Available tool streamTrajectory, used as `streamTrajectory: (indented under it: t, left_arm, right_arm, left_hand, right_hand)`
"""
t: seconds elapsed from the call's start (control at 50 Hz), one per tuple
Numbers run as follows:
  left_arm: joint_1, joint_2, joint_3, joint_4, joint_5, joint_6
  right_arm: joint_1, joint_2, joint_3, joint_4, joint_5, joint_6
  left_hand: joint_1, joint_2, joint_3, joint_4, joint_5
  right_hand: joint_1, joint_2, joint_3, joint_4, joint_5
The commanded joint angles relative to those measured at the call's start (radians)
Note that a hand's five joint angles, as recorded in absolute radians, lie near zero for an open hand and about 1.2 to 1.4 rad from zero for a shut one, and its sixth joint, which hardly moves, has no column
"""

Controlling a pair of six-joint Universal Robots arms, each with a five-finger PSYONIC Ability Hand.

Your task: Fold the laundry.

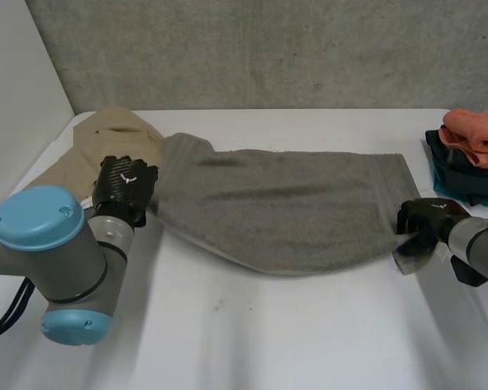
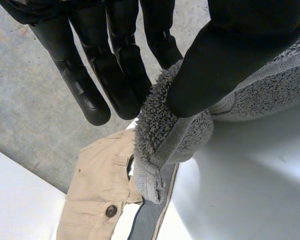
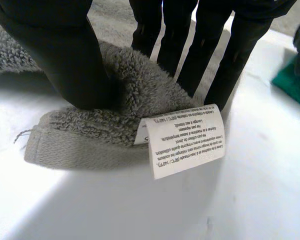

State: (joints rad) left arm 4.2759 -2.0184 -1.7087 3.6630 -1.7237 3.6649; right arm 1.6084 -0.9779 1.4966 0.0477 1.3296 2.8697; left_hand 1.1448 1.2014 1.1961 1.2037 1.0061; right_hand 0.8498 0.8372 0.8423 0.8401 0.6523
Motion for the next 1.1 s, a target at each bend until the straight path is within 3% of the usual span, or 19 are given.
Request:
streamTrajectory:
  t: [0.02, 0.04, 0.06, 0.08, 0.18, 0.28, 0.36, 0.44, 0.52, 0.64, 0.72, 0.84, 0.98, 1.1]
  left_arm:
    - [-0.001, 0.003, -0.011, 0.0, -0.002, 0.0]
    - [-0.001, 0.004, -0.011, -0.001, -0.002, 0.0]
    - [-0.001, 0.007, -0.012, -0.001, -0.004, 0.0]
    - [0.001, 0.018, -0.015, -0.006, -0.005, 0.0]
    - [0.004, 0.107, -0.064, -0.06, -0.005, 0.009]
    - [0.005, 0.26, -0.138, -0.182, -0.004, 0.014]
    - [0.005, 0.384, -0.215, -0.345, -0.001, 0.03]
    - [0.007, 0.484, -0.287, -0.538, 0.004, 0.081]
    - [-0.005, 0.524, -0.353, -0.661, 0.024, 0.125]
    - [-0.016, 0.468, -0.348, -0.65, 0.053, 0.135]
    - [-0.019, 0.319, -0.25, -0.58, 0.047, 0.139]
    - [-0.021, 0.111, -0.03, -0.451, 0.044, 0.138]
    - [-0.022, -0.107, 0.208, -0.307, -0.039, 0.136]
    - [-0.024, -0.256, 0.354, -0.278, -0.097, 0.138]
  right_arm:
    - [-0.005, -0.025, 0.057, -0.005, 0.008, 0.005]
    - [-0.005, -0.025, 0.06, -0.005, 0.008, 0.003]
    - [-0.008, -0.027, 0.065, -0.006, 0.007, 0.002]
    - [-0.007, -0.027, 0.066, -0.008, 0.002, -0.003]
    - [-0.005, -0.097, 0.085, -0.016, -0.006, -0.082]
    - [-0.008, -0.277, 0.155, 0.009, 0.0, -0.366]
    - [-0.012, -0.372, 0.214, 0.112, 0.008, -0.622]
    - [-0.024, -0.419, 0.251, 0.323, 0.016, -0.872]
    - [-0.06, -0.418, 0.258, 0.453, 0.013, -0.981]
    - [-0.062, -0.325, 0.234, 0.454, 0.016, -0.988]
    - [-0.061, -0.242, 0.197, 0.416, 0.022, -0.972]
    - [-0.051, -0.177, 0.105, 0.232, 0.025, -0.856]
    - [0.007, -0.056, -0.013, 0.061, 0.051, -0.794]
    - [0.045, 0.037, -0.114, -0.008, 0.085, -0.794]
  left_hand:
    - [0.251, 0.195, 0.2, 0.193, 0.216]
    - [0.251, 0.195, 0.2, 0.193, 0.216]
    - [0.251, 0.195, 0.2, 0.193, 0.216]
    - [0.251, 0.195, 0.2, 0.193, 0.216]
    - [0.251, 0.195, 0.2, 0.193, 0.216]
    - [0.251, 0.195, 0.2, 0.193, 0.216]
    - [0.251, 0.195, 0.2, 0.193, 0.216]
    - [0.251, 0.195, 0.2, 0.193, 0.216]
    - [0.251, 0.195, 0.2, 0.193, 0.216]
    - [0.251, 0.195, 0.2, 0.193, 0.216]
    - [0.251, 0.195, 0.2, 0.193, 0.216]
    - [0.251, 0.195, 0.2, 0.193, 0.216]
    - [0.251, 0.195, 0.2, 0.193, 0.216]
    - [0.251, 0.195, 0.2, 0.193, 0.216]
  right_hand:
    - [0.107, 0.12, 0.114, 0.117, 0.13]
    - [0.145, 0.158, 0.152, 0.155, 0.168]
    - [0.468, 0.481, 0.475, 0.478, 0.491]
    - [0.546, 0.558, 0.553, 0.555, 0.569]
    - [0.546, 0.559, 0.554, 0.556, 0.569]
    - [0.546, 0.559, 0.554, 0.556, 0.569]
    - [0.546, 0.559, 0.554, 0.556, 0.569]
    - [0.546, 0.559, 0.554, 0.556, 0.569]
    - [0.546, 0.559, 0.554, 0.556, 0.569]
    - [0.546, 0.559, 0.554, 0.556, 0.569]
    - [0.546, 0.559, 0.554, 0.556, 0.569]
    - [0.546, 0.559, 0.554, 0.556, 0.569]
    - [0.546, 0.559, 0.554, 0.556, 0.569]
    - [0.546, 0.559, 0.554, 0.556, 0.569]
